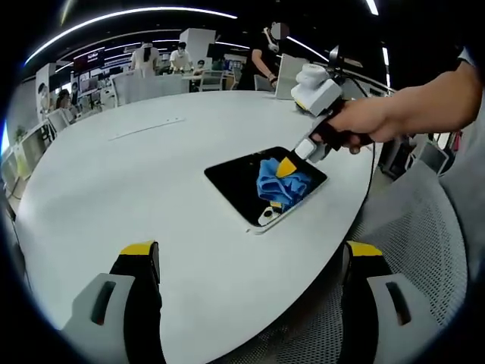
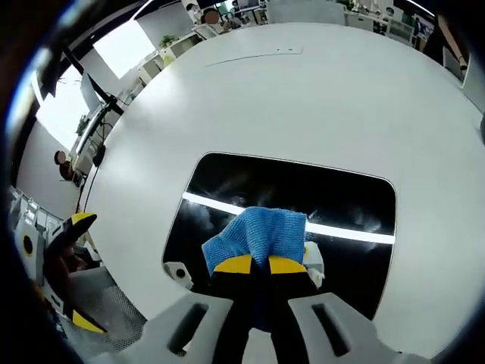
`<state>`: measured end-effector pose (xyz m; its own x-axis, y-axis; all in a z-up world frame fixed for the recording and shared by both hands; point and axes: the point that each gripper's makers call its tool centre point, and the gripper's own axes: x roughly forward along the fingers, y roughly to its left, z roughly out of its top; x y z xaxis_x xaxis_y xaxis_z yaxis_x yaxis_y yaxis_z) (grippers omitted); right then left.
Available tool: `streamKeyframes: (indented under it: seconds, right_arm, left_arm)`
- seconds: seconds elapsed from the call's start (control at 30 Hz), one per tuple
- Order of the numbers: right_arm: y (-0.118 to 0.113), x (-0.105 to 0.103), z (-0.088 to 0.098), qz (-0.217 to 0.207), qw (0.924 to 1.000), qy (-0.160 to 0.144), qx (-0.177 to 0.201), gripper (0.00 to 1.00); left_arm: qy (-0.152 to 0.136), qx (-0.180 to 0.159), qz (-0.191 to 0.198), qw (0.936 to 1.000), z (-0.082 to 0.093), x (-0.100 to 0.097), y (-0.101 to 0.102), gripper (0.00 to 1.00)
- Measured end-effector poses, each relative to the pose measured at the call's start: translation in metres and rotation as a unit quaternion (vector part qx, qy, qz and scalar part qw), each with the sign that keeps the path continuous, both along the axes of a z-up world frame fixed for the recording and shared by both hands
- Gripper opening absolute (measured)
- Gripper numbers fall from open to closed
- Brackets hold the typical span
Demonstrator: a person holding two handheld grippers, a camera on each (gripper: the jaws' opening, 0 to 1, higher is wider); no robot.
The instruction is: Wipe the mirror surface with the cleaning cloth until all visible marks leave the cleaned area.
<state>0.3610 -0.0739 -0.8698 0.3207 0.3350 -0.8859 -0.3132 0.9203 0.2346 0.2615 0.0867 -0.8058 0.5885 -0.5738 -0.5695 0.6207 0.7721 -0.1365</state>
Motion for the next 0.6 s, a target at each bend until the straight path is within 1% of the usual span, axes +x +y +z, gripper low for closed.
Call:
streamKeyframes:
  seconds: [0.13, 0.27, 0.43, 0.6]
  right_arm:
    - [0.0, 0.011, 0.0, -0.002, 1.0, -0.002, -0.002, 0.0]
    - [0.001, 0.017, 0.0, -0.001, 1.0, -0.003, -0.004, 0.0]
    - [0.0, 0.034, -0.002, -0.004, 0.9999, -0.008, -0.009, 0.0]
    - [-0.001, 0.045, -0.001, -0.003, 0.9999, -0.008, -0.013, 0.0]
  left_arm:
    - [0.0, 0.0, 0.0, 1.0, 0.0, 0.0, 0.0, 0.99]
    - [0.001, 0.0, 0.001, 1.0, 0.0, 0.0, 0.0, 0.99]
    - [0.001, -0.001, 0.0, 1.0, 0.0, 0.0, 0.0, 0.99]
    - [0.001, -0.002, 0.001, 1.0, 0.001, 0.0, 0.0, 0.99]
